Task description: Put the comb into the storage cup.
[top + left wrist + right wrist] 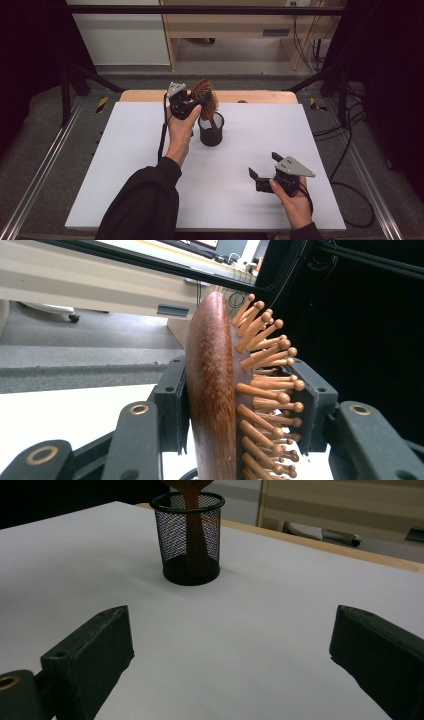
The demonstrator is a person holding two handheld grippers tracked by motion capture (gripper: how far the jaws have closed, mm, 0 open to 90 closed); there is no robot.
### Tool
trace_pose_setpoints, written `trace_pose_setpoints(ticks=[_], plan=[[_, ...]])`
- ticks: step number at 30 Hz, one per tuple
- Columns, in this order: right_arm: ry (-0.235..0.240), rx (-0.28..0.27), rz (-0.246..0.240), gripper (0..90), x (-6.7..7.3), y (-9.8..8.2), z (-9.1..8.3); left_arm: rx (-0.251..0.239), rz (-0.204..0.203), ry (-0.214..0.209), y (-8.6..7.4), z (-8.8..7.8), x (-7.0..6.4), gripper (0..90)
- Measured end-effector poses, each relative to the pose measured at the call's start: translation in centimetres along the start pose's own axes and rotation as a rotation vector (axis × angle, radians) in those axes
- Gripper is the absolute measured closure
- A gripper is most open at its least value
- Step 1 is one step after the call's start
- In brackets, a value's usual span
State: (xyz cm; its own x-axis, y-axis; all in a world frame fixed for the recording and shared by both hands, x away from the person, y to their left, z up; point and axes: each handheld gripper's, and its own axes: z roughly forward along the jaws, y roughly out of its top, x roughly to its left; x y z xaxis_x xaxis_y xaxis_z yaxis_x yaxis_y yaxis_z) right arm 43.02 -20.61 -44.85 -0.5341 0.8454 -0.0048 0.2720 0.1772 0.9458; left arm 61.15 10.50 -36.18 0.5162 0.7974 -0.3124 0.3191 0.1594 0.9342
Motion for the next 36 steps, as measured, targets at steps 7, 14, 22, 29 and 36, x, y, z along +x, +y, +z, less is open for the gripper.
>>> trace_pose_setpoints(ticks=[7,14,22,29,36], plan=[[0.002,0.002,-0.002,4.0,0.02,-0.02,0.04,0.003,0.004,-0.002,0.02,0.0,0.21,49.8],[0.003,0.003,-0.002,4.0,0.02,-0.03,0.07,0.006,0.011,0.004,0.02,-0.01,0.38,49.0],[0.003,0.004,-0.002,4.0,0.04,-0.03,0.08,0.007,0.018,0.003,-0.01,0.01,0.48,48.5],[0.004,0.004,-0.002,4.0,0.05,-0.03,0.08,0.007,0.021,0.011,-0.03,0.07,0.65,47.6],[0.003,0.004,-0.002,4.0,0.02,-0.04,0.09,0.009,0.022,0.019,-0.07,0.12,0.92,46.3]])
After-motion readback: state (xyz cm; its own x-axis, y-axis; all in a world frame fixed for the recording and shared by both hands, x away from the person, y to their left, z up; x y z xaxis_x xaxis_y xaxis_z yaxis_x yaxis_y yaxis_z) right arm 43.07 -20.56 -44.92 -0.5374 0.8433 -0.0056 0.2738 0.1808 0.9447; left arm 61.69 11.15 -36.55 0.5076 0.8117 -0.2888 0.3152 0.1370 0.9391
